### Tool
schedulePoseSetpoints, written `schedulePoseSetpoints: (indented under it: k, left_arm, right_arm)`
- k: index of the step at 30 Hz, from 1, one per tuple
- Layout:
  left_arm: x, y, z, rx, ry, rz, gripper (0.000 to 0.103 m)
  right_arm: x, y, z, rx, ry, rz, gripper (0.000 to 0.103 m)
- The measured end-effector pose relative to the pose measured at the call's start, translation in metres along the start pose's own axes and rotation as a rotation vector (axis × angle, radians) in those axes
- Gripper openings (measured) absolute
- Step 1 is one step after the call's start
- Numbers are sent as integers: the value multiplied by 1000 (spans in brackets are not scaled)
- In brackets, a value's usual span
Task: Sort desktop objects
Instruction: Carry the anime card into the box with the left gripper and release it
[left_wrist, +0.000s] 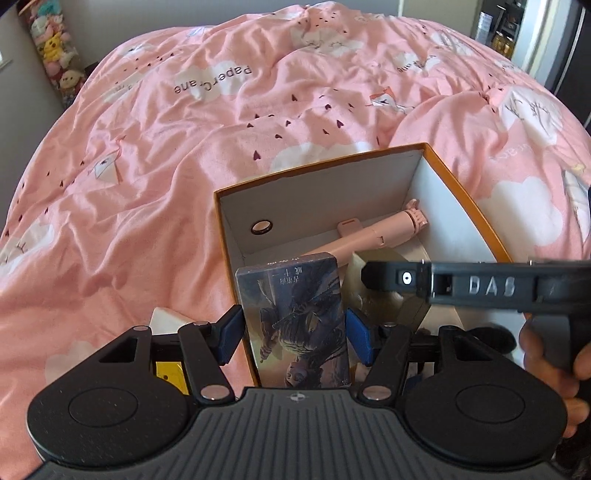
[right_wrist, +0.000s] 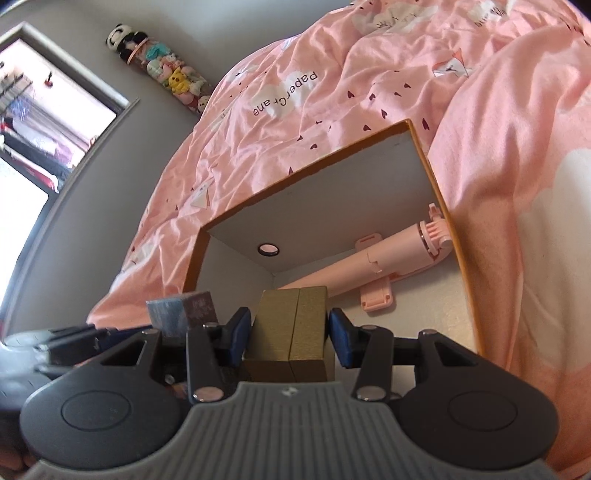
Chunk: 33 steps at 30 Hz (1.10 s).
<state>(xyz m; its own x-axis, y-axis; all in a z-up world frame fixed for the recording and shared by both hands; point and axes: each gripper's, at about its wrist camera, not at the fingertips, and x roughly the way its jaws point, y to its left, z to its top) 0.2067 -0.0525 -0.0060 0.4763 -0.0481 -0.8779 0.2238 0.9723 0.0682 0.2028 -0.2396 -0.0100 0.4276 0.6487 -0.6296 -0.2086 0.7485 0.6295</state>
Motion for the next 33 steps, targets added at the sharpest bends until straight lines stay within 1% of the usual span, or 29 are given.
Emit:
schedulePoseSetpoints:
  k: [3,5,7,10,17,22,28,31,32,33]
  left_arm:
    - [6,-9,-5,47,4,3,69]
    - [15,-12,-8,55,39,-1,69]
    - [21,-15,-12,67,46,-1,69]
    - [22,-18,-17,91,27,11,69]
    - [21,-18,-19,108,2,12,70]
    - [21,-18,-20,111,-8,18,71]
    - [17,-11,-21,74,-11,-21,72]
    - [16,-9,-21,70,-12,-22,71]
    - [16,-8,-21,66,-9,-25,70]
    - [17,-7,-20,58,-7,-25,62]
  right_arm:
    - [-3,-2,1,33,-2,15,49]
    - [-2,1,0,19,1,-6,49]
    - [0,4,-1,-3,0,-23,49]
    - [4,5,-3,-11,13,-27,49]
    - [14,5,-6,-28,37,-45,49]
    - [21,3,-5,-6,47,-41,49]
    - [33,7,0,-3,54,-45,49]
    - [38,10,3,-15,50,-52,49]
    - [39,10,4,-18,49,-55,48]
    - [40,11,5,-22,47,-58,48]
